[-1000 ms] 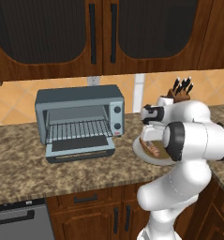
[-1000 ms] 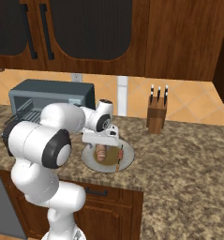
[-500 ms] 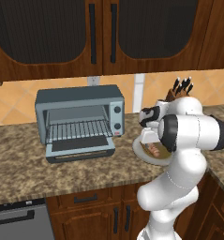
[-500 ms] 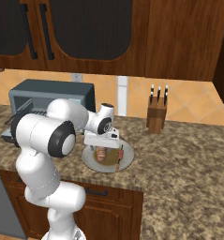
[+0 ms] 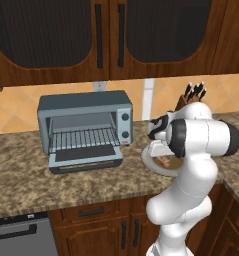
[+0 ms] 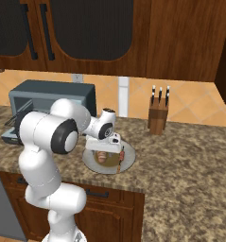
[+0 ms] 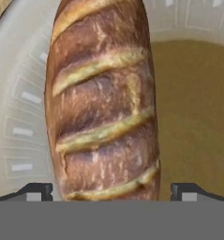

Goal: Pick up the kebab skewer and baguette bread, and place them inside the toaster oven. Close the toaster oven door and start by setting the timer.

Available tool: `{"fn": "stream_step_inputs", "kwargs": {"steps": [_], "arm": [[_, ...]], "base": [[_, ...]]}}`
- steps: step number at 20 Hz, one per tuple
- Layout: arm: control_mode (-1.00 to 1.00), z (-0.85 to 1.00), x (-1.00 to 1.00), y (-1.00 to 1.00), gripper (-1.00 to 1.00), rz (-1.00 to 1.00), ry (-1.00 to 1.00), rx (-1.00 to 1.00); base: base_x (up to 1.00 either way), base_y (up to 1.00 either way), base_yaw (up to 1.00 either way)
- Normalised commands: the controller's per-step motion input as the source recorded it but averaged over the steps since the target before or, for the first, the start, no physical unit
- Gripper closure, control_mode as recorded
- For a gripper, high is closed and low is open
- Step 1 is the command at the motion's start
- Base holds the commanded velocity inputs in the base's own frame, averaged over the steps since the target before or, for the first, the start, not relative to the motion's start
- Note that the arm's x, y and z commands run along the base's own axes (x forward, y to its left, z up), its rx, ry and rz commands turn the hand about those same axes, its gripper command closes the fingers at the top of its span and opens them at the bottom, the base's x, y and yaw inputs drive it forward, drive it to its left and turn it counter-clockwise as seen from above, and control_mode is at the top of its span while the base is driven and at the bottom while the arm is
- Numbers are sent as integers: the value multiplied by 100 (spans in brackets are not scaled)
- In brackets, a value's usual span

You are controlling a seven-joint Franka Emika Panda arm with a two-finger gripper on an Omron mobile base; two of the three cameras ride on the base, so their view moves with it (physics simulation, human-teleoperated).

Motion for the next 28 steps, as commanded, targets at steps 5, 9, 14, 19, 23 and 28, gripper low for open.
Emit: {"fn": "stream_step_inputs", "kwargs": {"steps": [5, 9, 14, 19, 23, 28], "arm": [[-100, 0, 0, 0, -100, 0, 0, 0], [-100, 0, 0, 0, 100, 0, 0, 0], [-100, 0, 0, 0, 100, 0, 0, 0], [-100, 1, 0, -3, 100, 0, 0, 0], [-100, 85, -10, -5, 100, 0, 0, 0], [-100, 92, -79, 19, 100, 13, -8, -4]], "base": [[0, 0, 0], [0, 0, 0], [0, 0, 0], [0, 0, 0], [0, 0, 0], [0, 0, 0]]}}
